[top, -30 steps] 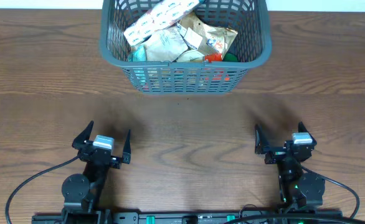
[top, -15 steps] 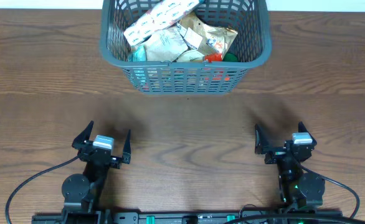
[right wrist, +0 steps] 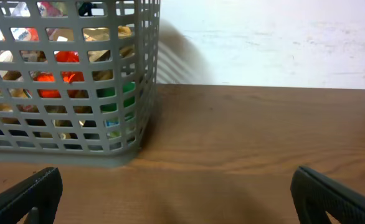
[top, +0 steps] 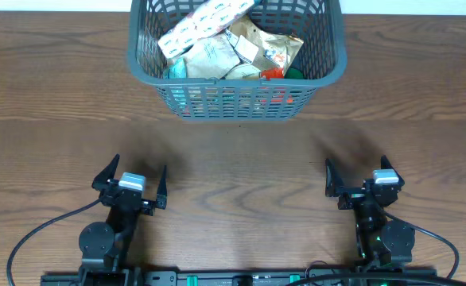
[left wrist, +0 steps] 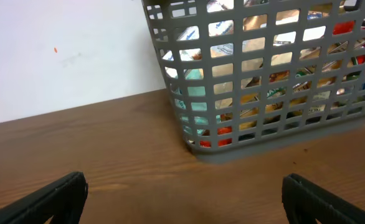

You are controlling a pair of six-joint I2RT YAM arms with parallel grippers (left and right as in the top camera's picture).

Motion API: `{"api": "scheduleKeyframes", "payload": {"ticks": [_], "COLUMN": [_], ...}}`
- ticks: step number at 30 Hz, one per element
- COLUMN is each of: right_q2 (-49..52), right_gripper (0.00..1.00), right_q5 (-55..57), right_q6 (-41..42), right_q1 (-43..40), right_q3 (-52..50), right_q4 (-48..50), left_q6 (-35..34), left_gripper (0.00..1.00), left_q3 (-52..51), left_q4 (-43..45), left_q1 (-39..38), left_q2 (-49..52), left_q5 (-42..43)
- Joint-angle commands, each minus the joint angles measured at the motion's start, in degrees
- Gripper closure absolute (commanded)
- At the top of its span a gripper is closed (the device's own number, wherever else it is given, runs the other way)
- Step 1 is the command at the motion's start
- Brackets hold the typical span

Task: Pack container

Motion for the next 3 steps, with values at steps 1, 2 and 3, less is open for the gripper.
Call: {"api": "scheduleKeyframes", "payload": {"ticks": [1,2,3], "right_q2": [-0.4,-0.4,-0.4], "right_gripper": [0.01,0.01,0.01], "right_q5": [0.1,0.1,0.1], "right_q6": [1.0,1.0,1.0], "right_q1": [0.4,0.4,0.4], "right_q3": [-0.1,-0.1,-0.1], "right_q4": [-0.2,-0.2,-0.2], "left_q6": [0.7,0.7,0.7], "left_gripper": [0.01,0.02,0.02], "left_q3": [-0.9,-0.9,-0.9], "left_q4": [-2.2,-2.2,-2.2], "left_q1": [-0.2,-0.2,-0.2], "left_q2": [-0.4,-0.4,-0.4], "left_q5": [1.9,1.9,1.9]}}
